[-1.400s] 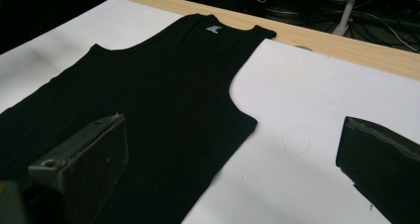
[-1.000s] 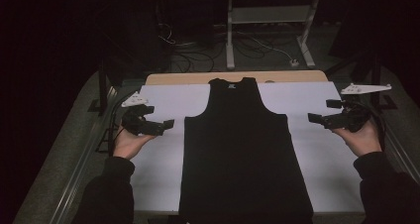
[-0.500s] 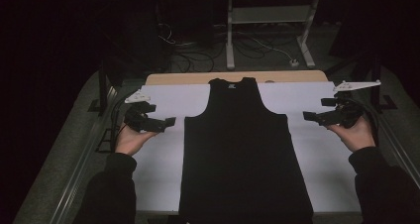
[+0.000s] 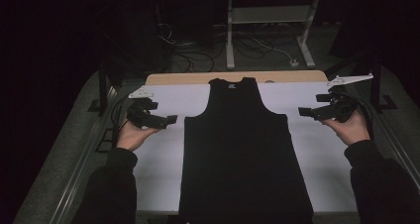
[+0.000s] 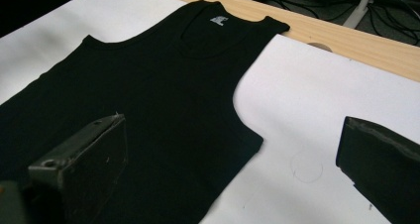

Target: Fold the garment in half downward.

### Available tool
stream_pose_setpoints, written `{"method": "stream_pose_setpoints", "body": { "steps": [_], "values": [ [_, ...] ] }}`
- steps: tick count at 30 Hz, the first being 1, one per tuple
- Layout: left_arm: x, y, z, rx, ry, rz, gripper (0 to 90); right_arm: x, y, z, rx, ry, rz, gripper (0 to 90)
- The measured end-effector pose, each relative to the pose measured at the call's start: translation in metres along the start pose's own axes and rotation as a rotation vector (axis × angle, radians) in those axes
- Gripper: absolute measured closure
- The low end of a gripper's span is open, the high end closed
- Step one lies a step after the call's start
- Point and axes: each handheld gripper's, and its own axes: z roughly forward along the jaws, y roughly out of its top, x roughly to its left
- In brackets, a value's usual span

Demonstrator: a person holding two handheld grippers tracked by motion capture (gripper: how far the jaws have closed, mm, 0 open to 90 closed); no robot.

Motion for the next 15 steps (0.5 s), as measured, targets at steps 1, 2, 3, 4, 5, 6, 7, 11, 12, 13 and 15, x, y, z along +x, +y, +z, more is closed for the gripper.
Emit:
{"method": "stream_pose_setpoints", "body": {
  "steps": [1, 2, 3, 4, 5, 6, 7, 11, 12, 13, 15],
  "values": [
    [0.0, 0.0, 0.0, 0.0, 0.0, 0.0, 0.0, 0.0, 0.0, 0.0, 0.0, 0.0, 0.0, 0.0],
    [0.0, 0.001, 0.001, 0.003, 0.001, 0.002, 0.0, 0.0, 0.002, 0.002, 0.008, 0.002, 0.001, 0.0],
    [0.0, 0.001, 0.002, 0.005, 0.001, 0.004, 0.0, 0.0, 0.002, 0.002, 0.008, 0.002, 0.001, 0.0],
    [0.001, 0.003, 0.003, 0.007, -0.004, 0.005, 0.0, -0.001, 0.003, 0.004, 0.015, 0.003, 0.002, 0.0],
    [0.001, 0.003, 0.004, 0.009, -0.002, 0.004, 0.0, -0.002, 0.004, 0.005, 0.02, 0.004, 0.003, 0.0],
    [0.002, 0.004, 0.005, 0.008, -0.002, 0.003, 0.0, -0.002, 0.004, 0.006, 0.021, 0.005, 0.001, 0.0],
    [0.003, 0.005, 0.006, 0.006, -0.006, 0.0, 0.0, -0.003, 0.004, 0.007, 0.024, 0.004, 0.002, 0.0],
    [0.004, 0.005, 0.01, 0.005, -0.009, -0.006, 0.0, -0.006, 0.005, 0.011, 0.036, 0.002, 0.004, 0.0],
    [0.005, 0.004, 0.013, 0.012, -0.009, -0.007, 0.0, -0.007, 0.005, 0.013, 0.039, 0.004, 0.007, 0.0],
    [0.006, 0.004, 0.014, 0.016, -0.01, -0.009, 0.0, -0.008, 0.005, 0.014, 0.041, 0.003, 0.014, 0.0],
    [0.007, 0.003, 0.015, 0.017, -0.011, -0.013, 0.0, -0.009, 0.004, 0.016, 0.047, 0.004, 0.013, 0.0]
  ]
}}
